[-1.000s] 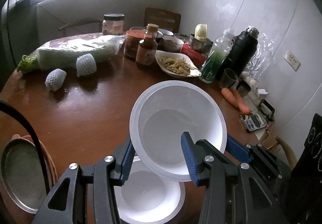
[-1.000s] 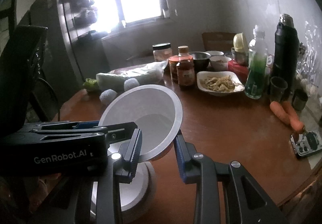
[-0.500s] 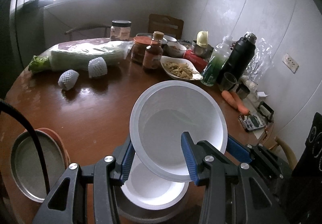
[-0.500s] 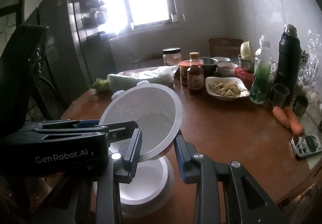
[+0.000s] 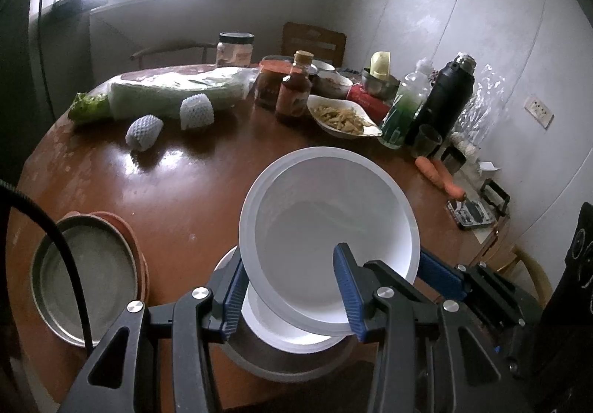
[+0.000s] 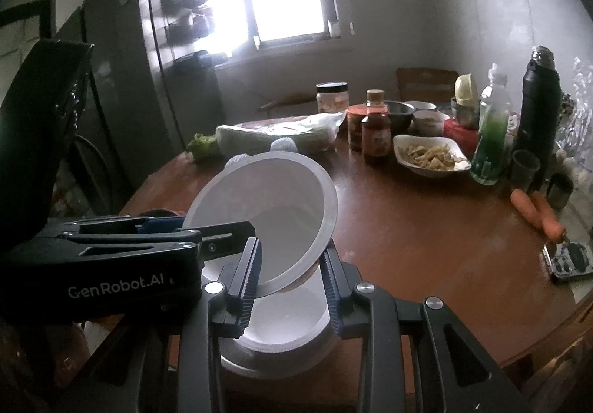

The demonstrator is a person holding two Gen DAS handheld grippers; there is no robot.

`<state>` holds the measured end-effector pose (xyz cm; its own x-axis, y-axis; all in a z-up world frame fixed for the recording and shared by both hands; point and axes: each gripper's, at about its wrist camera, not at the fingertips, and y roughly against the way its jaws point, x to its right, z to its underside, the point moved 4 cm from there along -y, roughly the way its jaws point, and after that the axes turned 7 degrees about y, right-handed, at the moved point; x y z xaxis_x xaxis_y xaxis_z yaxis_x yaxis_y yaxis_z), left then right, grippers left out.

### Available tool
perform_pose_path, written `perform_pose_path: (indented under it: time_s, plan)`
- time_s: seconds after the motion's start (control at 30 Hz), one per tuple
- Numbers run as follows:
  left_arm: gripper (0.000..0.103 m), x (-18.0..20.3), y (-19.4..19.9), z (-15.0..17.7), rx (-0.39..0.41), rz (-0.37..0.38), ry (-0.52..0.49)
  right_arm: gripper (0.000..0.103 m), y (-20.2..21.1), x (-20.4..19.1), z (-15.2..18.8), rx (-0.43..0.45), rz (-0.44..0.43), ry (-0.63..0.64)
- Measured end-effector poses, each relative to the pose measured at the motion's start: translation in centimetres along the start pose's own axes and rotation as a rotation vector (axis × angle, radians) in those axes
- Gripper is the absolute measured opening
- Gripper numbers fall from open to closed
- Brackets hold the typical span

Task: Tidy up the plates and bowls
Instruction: 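Lift the red-printed paper bowl with the left tool over the steel bowl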

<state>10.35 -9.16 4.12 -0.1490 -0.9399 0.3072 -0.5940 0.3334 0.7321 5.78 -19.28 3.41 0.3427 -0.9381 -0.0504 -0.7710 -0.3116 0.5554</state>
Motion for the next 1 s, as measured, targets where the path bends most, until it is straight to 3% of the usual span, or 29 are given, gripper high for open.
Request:
perform_pose_path:
  time_s: [1.0]
  plan:
    - [0.046, -1.8, -2.5, 3.0, -0.089, -0.063, -0.001, 0.033, -2.1, -1.0, 3.5, -0.109, -0.038, 0.020]
